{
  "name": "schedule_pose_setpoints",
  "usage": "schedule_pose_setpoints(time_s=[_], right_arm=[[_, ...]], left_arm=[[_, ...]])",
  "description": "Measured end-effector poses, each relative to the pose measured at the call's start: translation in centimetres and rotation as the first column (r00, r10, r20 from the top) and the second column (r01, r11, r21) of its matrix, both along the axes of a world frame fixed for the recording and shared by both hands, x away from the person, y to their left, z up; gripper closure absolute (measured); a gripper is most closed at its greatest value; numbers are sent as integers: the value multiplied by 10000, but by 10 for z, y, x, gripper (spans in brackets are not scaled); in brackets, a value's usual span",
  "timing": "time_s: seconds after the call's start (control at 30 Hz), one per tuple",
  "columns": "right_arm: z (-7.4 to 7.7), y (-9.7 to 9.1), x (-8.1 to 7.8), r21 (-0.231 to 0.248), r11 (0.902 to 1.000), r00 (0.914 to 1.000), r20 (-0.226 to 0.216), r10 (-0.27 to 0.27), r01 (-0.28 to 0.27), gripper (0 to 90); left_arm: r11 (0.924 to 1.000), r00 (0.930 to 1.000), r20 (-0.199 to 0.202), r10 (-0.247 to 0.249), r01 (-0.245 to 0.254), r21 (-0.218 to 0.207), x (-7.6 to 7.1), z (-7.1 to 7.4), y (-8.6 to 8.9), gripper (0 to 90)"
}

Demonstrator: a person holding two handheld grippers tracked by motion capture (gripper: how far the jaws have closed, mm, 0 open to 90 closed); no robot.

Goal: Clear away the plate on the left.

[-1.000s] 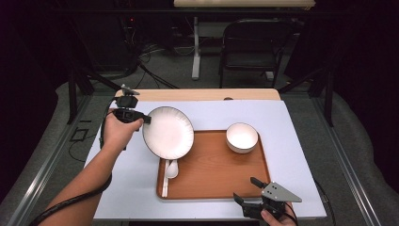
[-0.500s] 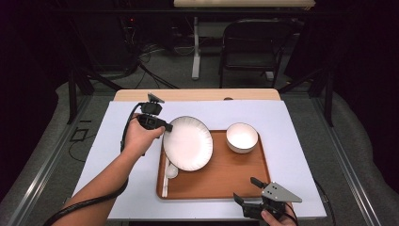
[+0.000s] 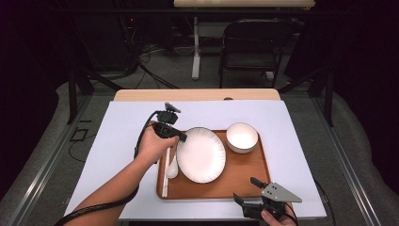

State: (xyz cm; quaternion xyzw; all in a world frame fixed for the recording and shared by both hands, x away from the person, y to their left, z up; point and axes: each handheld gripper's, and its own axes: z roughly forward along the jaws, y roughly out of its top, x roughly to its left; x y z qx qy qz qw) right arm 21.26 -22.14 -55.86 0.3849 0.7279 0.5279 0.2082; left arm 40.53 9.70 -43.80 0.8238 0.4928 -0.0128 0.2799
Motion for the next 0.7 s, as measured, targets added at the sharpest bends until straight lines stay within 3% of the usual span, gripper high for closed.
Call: schedule_pose_setpoints(time_s=[0.7], right_arm=[[0,0,0,37,10000,10000,-33,12,-12,144]], left_arm=[[9986,9967,-738,-350,319,-432,-7,-34,-18,839]])
